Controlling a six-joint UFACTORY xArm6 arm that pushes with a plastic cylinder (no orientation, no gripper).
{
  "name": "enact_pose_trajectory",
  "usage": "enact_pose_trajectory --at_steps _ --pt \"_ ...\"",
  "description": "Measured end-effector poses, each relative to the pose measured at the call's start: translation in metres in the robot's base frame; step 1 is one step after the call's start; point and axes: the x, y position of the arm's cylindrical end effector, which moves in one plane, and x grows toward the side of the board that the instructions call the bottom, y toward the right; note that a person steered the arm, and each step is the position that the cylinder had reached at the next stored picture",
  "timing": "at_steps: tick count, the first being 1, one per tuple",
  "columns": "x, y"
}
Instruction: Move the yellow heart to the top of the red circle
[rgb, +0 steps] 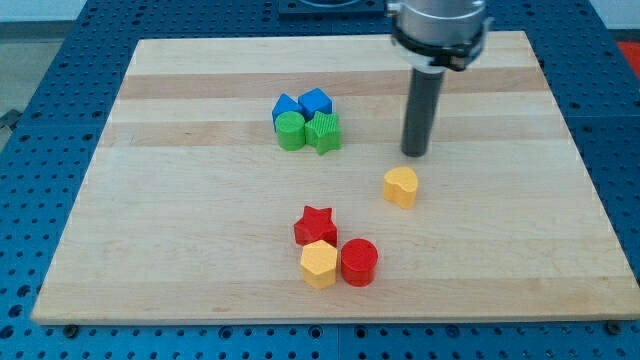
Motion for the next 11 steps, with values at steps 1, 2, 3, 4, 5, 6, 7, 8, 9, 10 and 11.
enact_pose_trajectory --at_steps 1,2,3,4,5,6,7,8,9,10,11 --pt "0.021 0.006" --pt "0.037 -0.029" --pt "0.053 -0.07" --pt "0.071 -0.091" --pt "0.073 -0.09" --pt "0.061 -0.073" --pt "0.056 -0.053" --pt "0.069 -0.053" --pt "0.081 -0.062" --pt "0.082 -0.069" --pt "0.082 -0.071"
